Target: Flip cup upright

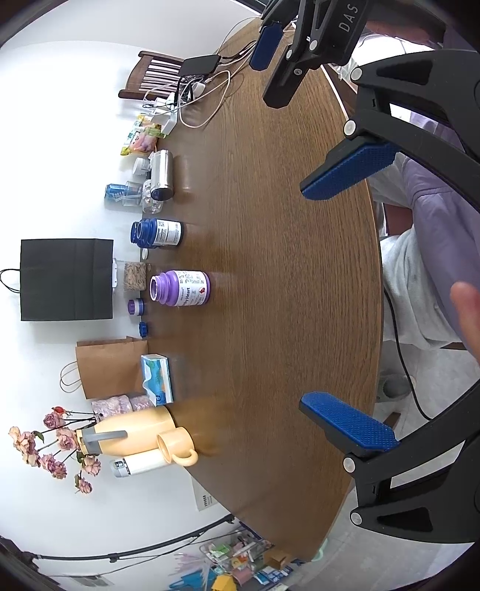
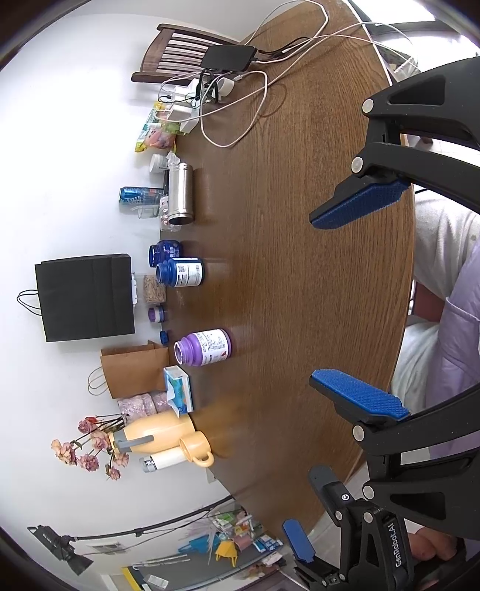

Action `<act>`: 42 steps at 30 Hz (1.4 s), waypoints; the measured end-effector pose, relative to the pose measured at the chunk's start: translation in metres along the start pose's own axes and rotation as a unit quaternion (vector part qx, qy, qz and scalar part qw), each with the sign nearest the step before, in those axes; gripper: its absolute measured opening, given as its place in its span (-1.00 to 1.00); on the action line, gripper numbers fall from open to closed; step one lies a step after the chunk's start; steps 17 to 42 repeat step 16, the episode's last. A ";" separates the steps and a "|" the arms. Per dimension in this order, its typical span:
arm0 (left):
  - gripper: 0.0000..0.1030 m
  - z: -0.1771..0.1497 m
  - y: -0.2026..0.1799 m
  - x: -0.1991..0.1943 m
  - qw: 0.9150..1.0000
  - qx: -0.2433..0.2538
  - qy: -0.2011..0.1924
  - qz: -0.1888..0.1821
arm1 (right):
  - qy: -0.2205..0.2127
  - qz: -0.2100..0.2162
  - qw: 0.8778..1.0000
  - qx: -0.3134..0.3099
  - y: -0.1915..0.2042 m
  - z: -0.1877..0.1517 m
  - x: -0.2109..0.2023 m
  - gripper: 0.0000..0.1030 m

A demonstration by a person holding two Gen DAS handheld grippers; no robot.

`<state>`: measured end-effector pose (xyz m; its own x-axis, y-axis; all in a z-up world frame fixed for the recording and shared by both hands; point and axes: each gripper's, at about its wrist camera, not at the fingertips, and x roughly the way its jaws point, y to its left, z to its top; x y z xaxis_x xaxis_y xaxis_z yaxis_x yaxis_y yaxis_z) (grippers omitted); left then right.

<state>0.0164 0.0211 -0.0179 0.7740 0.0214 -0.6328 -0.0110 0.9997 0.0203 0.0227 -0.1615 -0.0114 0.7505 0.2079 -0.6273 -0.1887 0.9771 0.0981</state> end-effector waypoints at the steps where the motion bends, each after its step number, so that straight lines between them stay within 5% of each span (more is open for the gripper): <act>1: 1.00 0.000 0.000 0.000 1.000 0.000 0.000 0.000 | 0.000 0.000 1.000 0.000 0.000 0.000 0.000 0.59; 42: 1.00 -0.001 0.003 0.000 1.000 -0.004 0.000 0.001 | 0.004 0.000 1.000 -0.002 0.002 -0.001 0.002 0.59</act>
